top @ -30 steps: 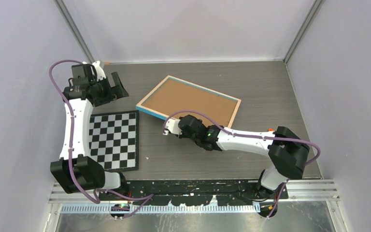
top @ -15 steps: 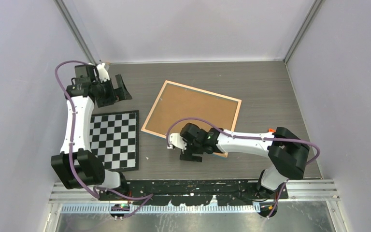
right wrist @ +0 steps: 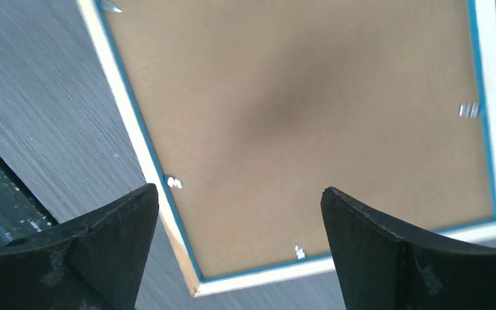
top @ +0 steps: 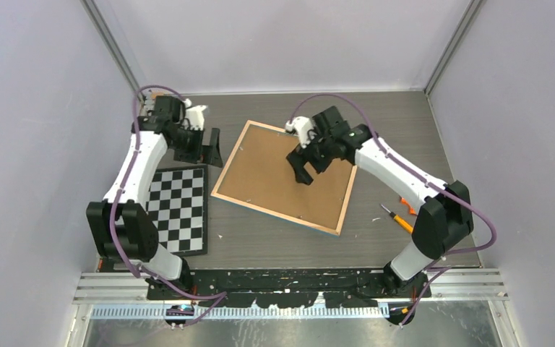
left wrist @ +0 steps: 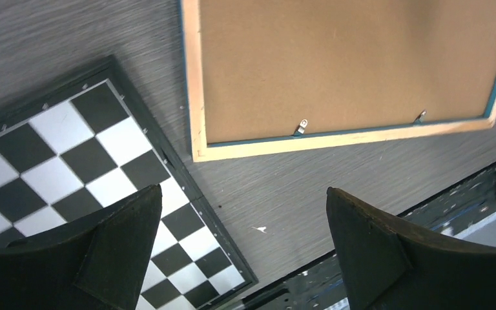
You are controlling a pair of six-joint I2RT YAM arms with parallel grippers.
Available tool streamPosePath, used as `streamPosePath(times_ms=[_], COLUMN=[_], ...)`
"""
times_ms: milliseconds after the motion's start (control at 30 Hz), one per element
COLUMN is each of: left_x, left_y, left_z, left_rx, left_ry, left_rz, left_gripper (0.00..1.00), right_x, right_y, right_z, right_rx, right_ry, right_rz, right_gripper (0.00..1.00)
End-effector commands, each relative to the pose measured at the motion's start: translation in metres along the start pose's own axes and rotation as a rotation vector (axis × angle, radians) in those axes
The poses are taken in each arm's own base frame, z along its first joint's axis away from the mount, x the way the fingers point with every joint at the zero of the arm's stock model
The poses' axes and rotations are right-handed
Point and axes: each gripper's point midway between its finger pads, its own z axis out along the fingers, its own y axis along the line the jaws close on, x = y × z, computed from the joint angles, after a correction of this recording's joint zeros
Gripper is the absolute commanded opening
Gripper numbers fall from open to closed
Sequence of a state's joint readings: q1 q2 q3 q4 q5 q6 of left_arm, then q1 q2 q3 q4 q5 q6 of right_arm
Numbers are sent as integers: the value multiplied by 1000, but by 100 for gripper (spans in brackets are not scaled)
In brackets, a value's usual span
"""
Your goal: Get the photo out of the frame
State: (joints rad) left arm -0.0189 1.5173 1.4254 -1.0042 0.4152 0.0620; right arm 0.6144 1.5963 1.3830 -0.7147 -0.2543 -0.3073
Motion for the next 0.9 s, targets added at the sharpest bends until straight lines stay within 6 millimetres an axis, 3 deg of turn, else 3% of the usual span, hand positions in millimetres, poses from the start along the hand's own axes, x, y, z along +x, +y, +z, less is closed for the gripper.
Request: streamPosePath(times_ms=[0, 300, 533, 767, 867], left_x=[-11, -34, -46, -26, -12], left_y=[-6, 6, 15, 12, 14], left_z=[19, 88, 130, 163, 170], left_rx=[-14, -40, -40, -29, -22], left_ry=[47, 145, 191, 281, 320], left_rz=[164, 245, 274, 303, 296], left_gripper=[100, 100, 100, 99, 93], right_x=[40, 111, 147, 162, 169], right_y=[-20, -70, -98, -114, -118], right_z=[-17, -44, -48, -30, -18], right_rx=[-60, 27, 72, 64, 40], right_ry=[102, 186, 215, 274, 315], right_rz=[330, 722, 912, 954, 965], right_gripper=[100, 100, 100, 100, 100])
